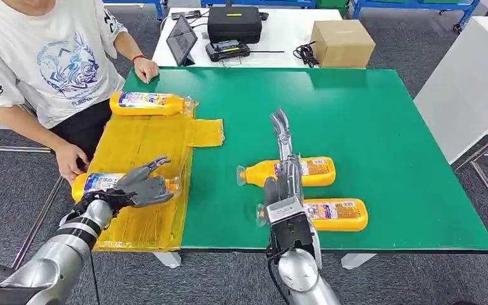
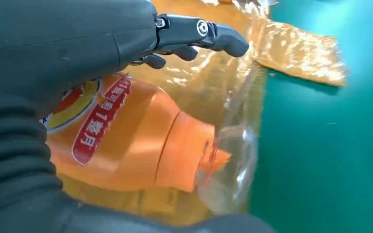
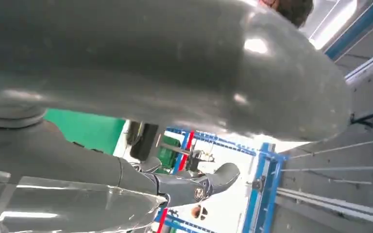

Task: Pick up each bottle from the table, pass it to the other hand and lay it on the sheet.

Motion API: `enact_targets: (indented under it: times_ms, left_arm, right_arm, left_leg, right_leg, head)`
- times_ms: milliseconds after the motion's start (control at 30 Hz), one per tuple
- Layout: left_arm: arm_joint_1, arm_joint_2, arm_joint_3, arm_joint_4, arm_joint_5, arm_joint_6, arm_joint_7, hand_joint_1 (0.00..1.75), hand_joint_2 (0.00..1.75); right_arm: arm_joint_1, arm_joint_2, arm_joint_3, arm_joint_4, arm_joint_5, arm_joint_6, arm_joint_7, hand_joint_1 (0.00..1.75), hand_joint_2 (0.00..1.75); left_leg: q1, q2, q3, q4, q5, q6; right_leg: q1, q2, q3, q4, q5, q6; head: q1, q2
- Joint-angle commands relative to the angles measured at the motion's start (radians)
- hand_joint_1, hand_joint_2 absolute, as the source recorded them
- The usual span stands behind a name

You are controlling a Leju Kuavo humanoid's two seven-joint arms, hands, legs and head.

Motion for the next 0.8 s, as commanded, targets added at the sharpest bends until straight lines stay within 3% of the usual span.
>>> enact_targets:
  times_ms: [33, 100, 167, 200, 233, 267, 400, 500, 600, 700, 767, 800]
  left_arm:
    - [0.149, -0.025, 0.086, -0.043, 0.227, -0.086, -0.069, 0.0, 0.0]
    - [0.15, -0.057, 0.098, -0.097, 0.294, 0.02, -0.082, 0.0, 0.0]
    - [0.141, -0.103, 0.089, -0.16, 0.217, 0.452, -0.146, 0.0, 0.0]
    - [0.13, -0.122, 0.105, -0.179, 0.221, 0.594, -0.193, 0.0, 0.0]
    - [0.125, -0.132, 0.116, -0.196, 0.228, 0.647, -0.212, 0.0, 0.0]
    - [0.115, -0.126, 0.097, -0.201, 0.195, 0.766, -0.228, 0.0, 0.0]
    - [0.123, -0.128, 0.113, -0.231, 0.241, 0.773, -0.254, 0.0, 0.0]
    - [0.177, -0.149, 0.155, -0.408, 0.11, 0.823, -0.261, 0.0, 0.0]
    - [0.177, -0.149, 0.155, -0.408, 0.11, 0.823, -0.261, 0.0, 0.0]
    - [0.238, -0.225, 0.241, -0.676, -0.117, 0.823, -0.261, 0.0, 0.0]
    - [0.245, -0.253, 0.24, -0.696, -0.034, 0.823, -0.261, 0.0, 0.0]
    - [0.234, -0.244, 0.175, -0.607, 0.174, 0.823, -0.261, 0.0, 0.0]
  right_arm:
    - [-0.05, -0.014, 0.033, 0.101, -0.014, -0.021, -0.004, 0.0, 0.0]
    - [-0.044, -0.014, 0.033, 0.101, -0.014, -0.028, 0.003, 0.0, 0.0]
    - [-0.035, -0.016, 0.035, 0.093, -0.007, -0.036, 0.007, 0.0, 0.0]
    - [-0.034, -0.016, 0.039, 0.095, -0.007, -0.037, 0.007, 0.0, 0.0]
    - [-0.034, -0.014, 0.043, 0.099, -0.003, -0.036, 0.009, 0.0, 0.0]
    - [-0.04, -0.019, 0.055, 0.109, 0.0, -0.036, 0.01, 0.0, 0.0]
    - [-0.046, -0.021, 0.061, 0.122, -0.001, -0.037, 0.01, 0.0, 0.0]
    - [-0.05, -0.025, 0.071, 0.129, -0.001, -0.039, 0.01, 0.0, 0.0]
    - [-0.05, -0.025, 0.071, 0.129, -0.001, -0.039, 0.01, 0.0, 0.0]
    - [-0.061, -0.035, 0.089, 0.148, -0.001, -0.039, 0.013, 0.0, 0.0]
    - [-0.066, -0.046, 0.097, 0.163, 0.041, -0.045, 0.036, 0.0, 0.0]
    - [-0.061, -0.047, 0.09, 0.168, 0.05, -0.05, 0.041, 0.0, 0.0]
  left_leg:
    - [0.0, 0.007, 0.0, -0.003, 0.001, -0.001]
    - [0.0, 0.005, 0.0, -0.002, 0.001, -0.001]
    - [0.001, 0.007, -0.003, -0.002, 0.002, -0.002]
    - [0.002, 0.005, -0.005, -0.001, 0.002, -0.002]
    - [0.001, 0.0, -0.004, 0.0, 0.002, -0.001]
    - [0.002, 0.003, -0.006, 0.0, 0.002, -0.002]
    - [0.003, 0.005, -0.017, 0.002, 0.003, -0.001]
    - [0.002, 0.006, -0.018, 0.001, 0.003, -0.001]
    - [0.002, 0.007, -0.022, 0.002, 0.003, -0.001]
    - [0.003, 0.009, -0.025, 0.002, 0.003, -0.001]
    - [0.002, 0.008, -0.028, 0.002, 0.004, 0.0]
    - [0.003, 0.01, -0.027, 0.003, 0.003, -0.001]
  right_leg:
    - [0.0, 0.006, -0.002, -0.002, 0.003, -0.002]
    - [0.0, 0.005, -0.002, -0.002, 0.003, -0.001]
    - [0.001, 0.006, -0.006, -0.003, 0.004, -0.003]
    - [0.002, 0.004, -0.007, -0.002, 0.004, -0.003]
    - [0.001, -0.001, -0.004, -0.001, 0.002, -0.001]
    - [0.002, 0.002, -0.007, -0.002, 0.003, -0.002]
    - [0.003, 0.002, -0.019, 0.0, 0.006, -0.004]
    - [0.002, 0.004, -0.021, 0.0, 0.006, -0.001]
    - [0.003, 0.004, -0.024, 0.001, 0.006, -0.001]
    - [0.003, 0.006, -0.027, 0.001, 0.006, -0.001]
    - [0.002, 0.005, -0.03, 0.001, 0.006, 0.0]
    - [0.003, 0.007, -0.029, 0.0, 0.006, -0.001]
  head:
    - [0.0, 0.0]
    - [0.0, 0.0]
    - [0.0, 0.0]
    - [0.0, 0.0]
    - [0.0, 0.0]
    - [0.0, 0.0]
    - [0.001, 0.0]
    - [0.0, 0.0]
    - [0.0, 0.0]
    - [0.0, 0.0]
    - [0.0, 0.0]
    - [0.0, 0.0]
